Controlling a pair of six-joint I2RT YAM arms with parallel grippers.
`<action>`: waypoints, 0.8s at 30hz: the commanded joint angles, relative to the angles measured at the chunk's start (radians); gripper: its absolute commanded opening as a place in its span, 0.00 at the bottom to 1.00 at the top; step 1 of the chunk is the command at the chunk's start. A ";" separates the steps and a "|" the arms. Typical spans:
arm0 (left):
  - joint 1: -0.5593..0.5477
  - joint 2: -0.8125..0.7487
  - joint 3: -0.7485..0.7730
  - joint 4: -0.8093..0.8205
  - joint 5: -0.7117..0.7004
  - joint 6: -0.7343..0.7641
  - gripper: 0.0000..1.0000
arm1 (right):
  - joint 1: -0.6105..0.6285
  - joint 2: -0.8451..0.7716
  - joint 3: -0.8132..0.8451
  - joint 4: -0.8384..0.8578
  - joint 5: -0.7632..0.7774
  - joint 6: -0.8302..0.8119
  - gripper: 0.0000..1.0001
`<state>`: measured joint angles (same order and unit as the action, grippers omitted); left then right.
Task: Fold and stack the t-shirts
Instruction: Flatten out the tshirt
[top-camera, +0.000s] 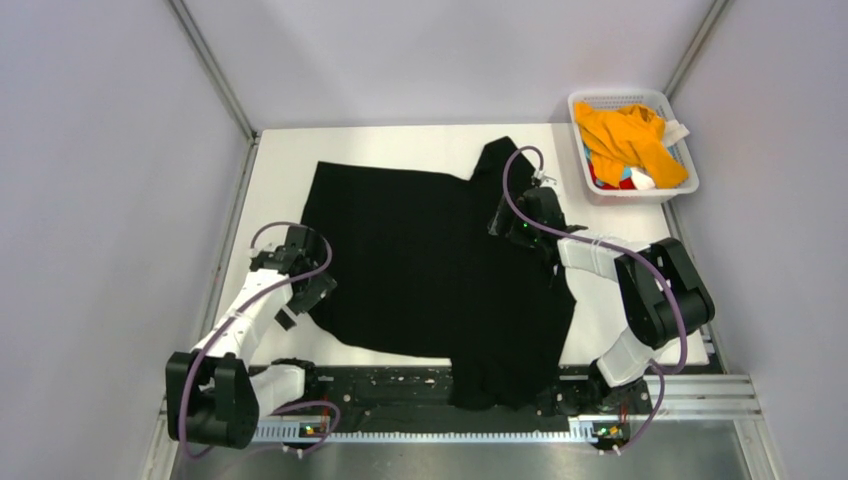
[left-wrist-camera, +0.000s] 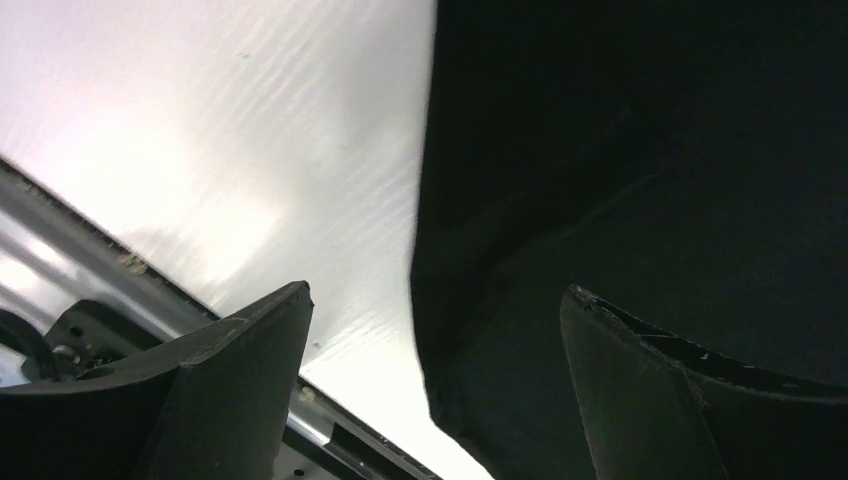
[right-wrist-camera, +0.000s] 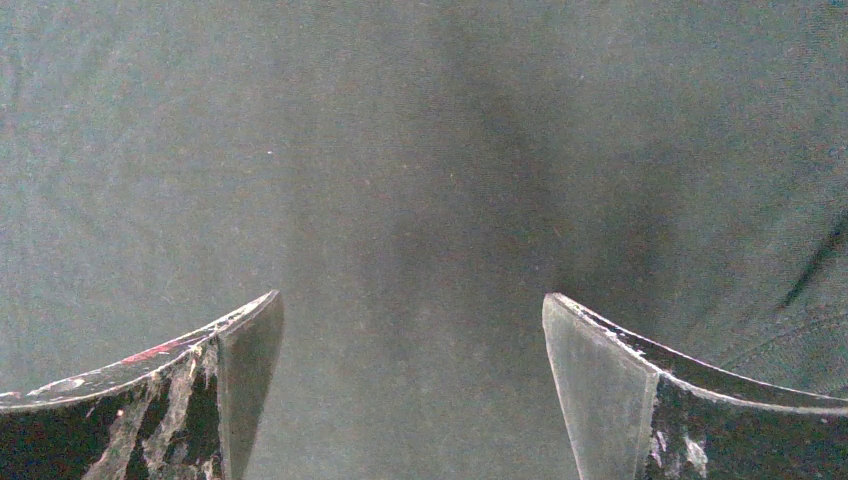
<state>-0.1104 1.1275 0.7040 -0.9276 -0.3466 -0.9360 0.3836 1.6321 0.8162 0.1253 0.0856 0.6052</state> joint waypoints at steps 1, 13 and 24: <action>-0.018 0.012 0.057 0.122 0.056 0.110 0.99 | 0.001 0.009 -0.006 0.019 0.008 -0.013 0.99; -0.100 0.337 0.192 0.033 -0.073 0.109 0.91 | -0.043 0.042 -0.006 0.006 0.000 -0.021 0.99; -0.094 0.486 0.230 -0.095 -0.218 0.013 0.87 | -0.089 0.057 -0.011 0.000 -0.025 -0.024 0.99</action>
<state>-0.2115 1.5723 0.9119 -0.9134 -0.4473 -0.8524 0.3233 1.6638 0.8120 0.1421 0.0479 0.5949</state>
